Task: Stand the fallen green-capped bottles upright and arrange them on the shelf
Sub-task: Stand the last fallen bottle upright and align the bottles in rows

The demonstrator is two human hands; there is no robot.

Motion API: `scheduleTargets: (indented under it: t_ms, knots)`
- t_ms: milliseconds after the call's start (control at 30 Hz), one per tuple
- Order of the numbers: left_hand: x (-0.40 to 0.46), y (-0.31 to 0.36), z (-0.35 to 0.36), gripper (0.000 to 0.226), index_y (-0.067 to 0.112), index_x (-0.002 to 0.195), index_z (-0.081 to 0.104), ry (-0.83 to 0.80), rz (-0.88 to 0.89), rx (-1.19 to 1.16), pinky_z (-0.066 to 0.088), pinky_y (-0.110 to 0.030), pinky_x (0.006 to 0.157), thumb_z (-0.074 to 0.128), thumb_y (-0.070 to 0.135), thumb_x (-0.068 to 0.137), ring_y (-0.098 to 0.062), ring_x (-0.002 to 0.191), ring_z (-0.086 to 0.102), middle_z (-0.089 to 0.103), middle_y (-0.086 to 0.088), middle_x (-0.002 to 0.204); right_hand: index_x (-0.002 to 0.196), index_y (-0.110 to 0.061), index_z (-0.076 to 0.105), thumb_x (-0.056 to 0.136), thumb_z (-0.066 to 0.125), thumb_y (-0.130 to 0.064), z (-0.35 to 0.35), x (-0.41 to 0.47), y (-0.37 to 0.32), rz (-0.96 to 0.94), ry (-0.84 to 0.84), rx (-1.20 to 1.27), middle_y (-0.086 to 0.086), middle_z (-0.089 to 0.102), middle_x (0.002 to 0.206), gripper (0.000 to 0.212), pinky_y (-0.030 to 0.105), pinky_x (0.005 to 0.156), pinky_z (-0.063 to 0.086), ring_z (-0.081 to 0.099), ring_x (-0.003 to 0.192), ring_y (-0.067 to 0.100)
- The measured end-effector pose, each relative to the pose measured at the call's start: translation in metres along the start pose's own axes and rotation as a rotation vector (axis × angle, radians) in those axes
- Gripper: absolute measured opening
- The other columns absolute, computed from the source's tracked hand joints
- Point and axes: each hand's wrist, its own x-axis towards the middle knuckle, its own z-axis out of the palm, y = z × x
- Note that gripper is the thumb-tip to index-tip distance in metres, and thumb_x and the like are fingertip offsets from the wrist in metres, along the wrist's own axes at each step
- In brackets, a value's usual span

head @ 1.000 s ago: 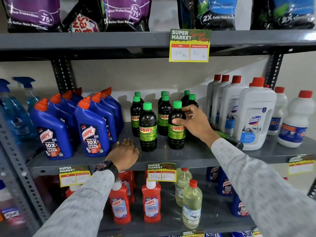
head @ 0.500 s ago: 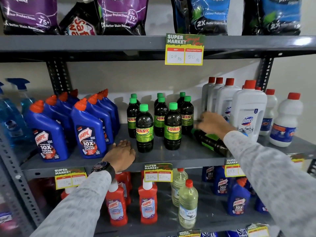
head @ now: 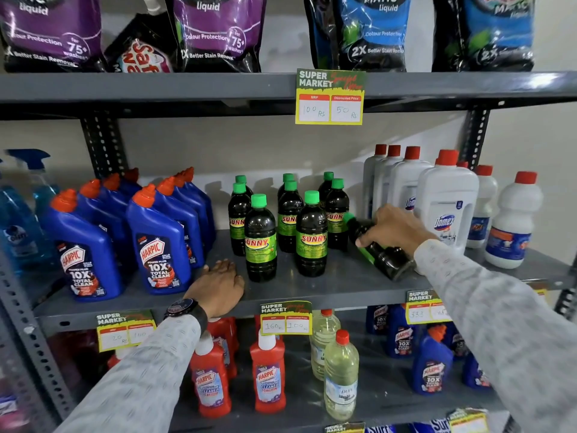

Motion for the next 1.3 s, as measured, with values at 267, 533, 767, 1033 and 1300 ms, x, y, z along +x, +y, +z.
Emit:
scheduleTargets:
  t_ms: [267, 533, 767, 1033, 1300]
  knots:
    - [-0.001, 0.002, -0.003, 0.063, 0.005, 0.160, 0.015, -0.030, -0.003, 0.002, 0.005, -0.045, 0.127, 0.015, 0.036, 0.106, -0.024, 0.158, 0.008, 0.010, -0.013, 0.170, 0.120, -0.021, 0.055, 0.066, 0.092, -0.048, -0.011, -0.012, -0.015, -0.054, 0.376, 0.571, -0.005, 0.064, 0.105, 0.071, 0.034, 0.084, 0.048, 0.061, 0.096, 0.018]
    - [0.000, 0.001, -0.001, 0.062, 0.004, 0.158, 0.022, 0.012, 0.006, 0.001, 0.009, -0.047, 0.126, 0.018, 0.036, 0.105, -0.024, 0.157, 0.013, 0.016, -0.015, 0.169, 0.121, -0.019, 0.051, 0.068, 0.092, -0.046, 0.046, -0.027, -0.006, -0.060, 0.441, 0.594, -0.007, 0.062, 0.101, 0.072, 0.033, 0.083, 0.049, 0.061, 0.095, 0.017]
    - [-0.002, 0.003, -0.001, 0.061, 0.005, 0.158, 0.022, 0.008, 0.004, -0.002, 0.008, -0.046, 0.126, 0.018, 0.036, 0.106, -0.024, 0.157, 0.013, 0.015, -0.014, 0.169, 0.125, -0.021, 0.046, 0.069, 0.092, -0.048, 0.063, -0.033, -0.004, -0.100, 0.419, 0.630, -0.006, 0.064, 0.109, 0.077, 0.032, 0.080, 0.047, 0.061, 0.096, 0.016]
    - [-0.001, 0.002, -0.001, 0.062, 0.006, 0.159, 0.021, 0.006, -0.001, -0.016, 0.008, -0.045, 0.127, 0.018, 0.037, 0.105, -0.023, 0.157, 0.012, 0.014, -0.013, 0.170, 0.144, -0.013, 0.053, 0.090, 0.073, 0.002, 0.088, -0.021, 0.027, -0.170, 0.048, 1.067, 0.002, 0.073, 0.128, 0.059, 0.049, 0.114, 0.046, 0.068, 0.120, 0.019]
    - [0.004, -0.002, 0.001, 0.064, 0.007, 0.159, 0.021, 0.018, 0.005, -0.024, 0.009, -0.045, 0.127, 0.018, 0.040, 0.104, -0.024, 0.157, 0.014, 0.016, -0.013, 0.169, 0.136, -0.019, 0.047, 0.072, 0.095, -0.025, 0.095, -0.021, 0.024, -0.099, 0.154, 0.898, 0.000, 0.068, 0.126, 0.080, 0.035, 0.098, 0.056, 0.067, 0.113, 0.019]
